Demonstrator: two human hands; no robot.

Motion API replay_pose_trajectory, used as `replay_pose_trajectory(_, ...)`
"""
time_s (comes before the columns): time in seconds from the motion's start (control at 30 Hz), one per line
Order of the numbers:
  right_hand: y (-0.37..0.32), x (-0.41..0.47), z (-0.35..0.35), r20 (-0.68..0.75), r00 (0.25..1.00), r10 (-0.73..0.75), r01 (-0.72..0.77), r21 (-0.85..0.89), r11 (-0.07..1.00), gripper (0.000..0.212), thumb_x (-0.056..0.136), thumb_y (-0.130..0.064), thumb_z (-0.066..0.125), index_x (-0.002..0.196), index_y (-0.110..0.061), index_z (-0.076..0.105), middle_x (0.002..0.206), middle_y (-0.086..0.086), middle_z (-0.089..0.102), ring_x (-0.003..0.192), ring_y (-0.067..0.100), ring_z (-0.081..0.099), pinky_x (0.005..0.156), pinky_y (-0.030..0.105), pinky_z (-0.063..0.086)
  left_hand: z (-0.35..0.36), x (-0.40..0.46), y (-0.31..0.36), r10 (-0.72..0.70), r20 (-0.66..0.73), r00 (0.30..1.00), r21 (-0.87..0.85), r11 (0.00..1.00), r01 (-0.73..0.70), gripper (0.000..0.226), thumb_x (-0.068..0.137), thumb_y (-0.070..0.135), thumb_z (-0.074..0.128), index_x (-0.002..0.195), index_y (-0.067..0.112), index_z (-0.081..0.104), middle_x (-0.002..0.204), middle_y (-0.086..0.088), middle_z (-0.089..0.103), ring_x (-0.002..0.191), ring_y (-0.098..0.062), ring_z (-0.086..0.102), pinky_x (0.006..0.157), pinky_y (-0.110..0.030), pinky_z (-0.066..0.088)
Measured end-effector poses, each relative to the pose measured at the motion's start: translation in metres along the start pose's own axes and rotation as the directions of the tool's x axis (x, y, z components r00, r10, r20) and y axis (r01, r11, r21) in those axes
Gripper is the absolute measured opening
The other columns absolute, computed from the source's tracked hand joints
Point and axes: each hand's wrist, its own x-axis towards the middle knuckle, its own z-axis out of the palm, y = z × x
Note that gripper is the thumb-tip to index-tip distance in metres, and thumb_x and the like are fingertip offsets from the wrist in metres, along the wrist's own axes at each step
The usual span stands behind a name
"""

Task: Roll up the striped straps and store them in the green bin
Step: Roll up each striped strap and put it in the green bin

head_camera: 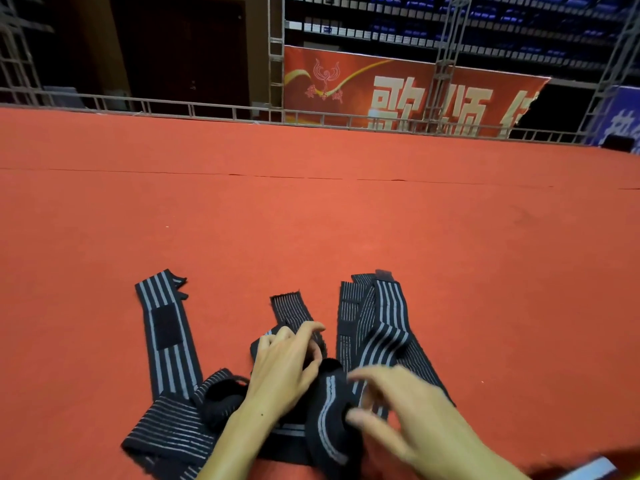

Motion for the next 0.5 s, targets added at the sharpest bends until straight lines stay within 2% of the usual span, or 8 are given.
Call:
replay_pose_trajectory(0.07,0.010,0.020,0.004,-0.157,0.985,0.065,-0.062,0.025,0.998,0.056,0.097,-0.073,0.054,0.146,-0.051,0.038,0.121,-0.034,0.051,0.118,-0.011,0.049,0.099,0.022,0.046,-0.011,-0.006,0.001,0.032,-0.034,0.999,-0.030,0.999,-0.033,0.047,0.102,0.036,0.062,0.142,0.047,0.040,0.100,0.030,0.062,0.101,-0.001,0.047,0.104,-0.030,0.034)
replay_pose_trajectory(0.1,0.011,0.032,0.007,-0.177,0.981,0.082,-0.072,0.061,0.996,0.059,0.097,-0.066,0.061,0.147,-0.051,0.035,0.124,-0.033,0.051,0.121,-0.010,0.049,0.101,0.022,0.046,-0.016,-0.009,0.003,0.047,-0.054,0.997,-0.045,0.998,-0.049,0.048,0.101,0.037,0.062,0.142,0.047,0.040,0.101,0.031,0.062,0.102,0.000,0.048,0.103,-0.028,0.034)
replay_pose_trajectory(0.2,0.003,0.069,0.022,-0.126,0.991,0.035,-0.018,0.130,0.991,0.067,0.095,-0.046,0.075,0.147,-0.052,0.032,0.118,-0.030,0.058,0.116,-0.004,0.053,0.099,0.028,0.048,-0.035,-0.019,0.009,0.085,-0.131,0.988,-0.089,0.991,-0.097,0.048,0.099,0.035,0.066,0.140,0.046,0.044,0.104,0.031,0.062,0.105,0.002,0.052,0.104,-0.024,0.033)
replay_pose_trajectory(0.27,-0.001,0.082,0.030,-0.142,0.990,-0.007,0.033,0.183,0.983,0.058,0.094,-0.030,0.076,0.141,-0.046,0.045,0.105,-0.027,0.063,0.104,-0.002,0.058,0.092,0.030,0.051,-0.048,-0.024,0.008,0.099,-0.166,0.981,-0.112,0.987,-0.119,0.048,0.098,0.033,0.067,0.138,0.046,0.045,0.107,0.030,0.063,0.108,0.002,0.055,0.104,-0.023,0.033)
replay_pose_trajectory(0.37,0.000,0.088,0.036,-0.252,0.967,-0.036,0.099,0.242,0.965,0.051,0.089,-0.006,0.073,0.127,-0.038,0.061,0.099,-0.024,0.068,0.098,0.002,0.068,0.088,0.029,0.056,-0.060,-0.031,-0.002,0.101,-0.123,0.987,-0.106,0.988,-0.114,0.059,0.098,0.026,0.064,0.145,0.049,0.039,0.117,0.033,0.063,0.114,0.002,0.052,0.106,-0.027,0.037)
replay_pose_trajectory(0.5,-0.006,0.084,0.034,-0.313,0.948,-0.067,0.162,0.291,0.943,0.062,0.086,0.006,0.069,0.130,-0.036,0.062,0.099,-0.020,0.070,0.100,0.004,0.070,0.088,0.022,0.055,-0.057,-0.029,-0.014,0.113,-0.020,0.993,-0.081,0.990,-0.114,0.090,0.098,0.008,0.056,0.160,0.062,0.020,0.136,0.032,0.055,0.129,-0.003,0.046,0.112,-0.029,0.036)
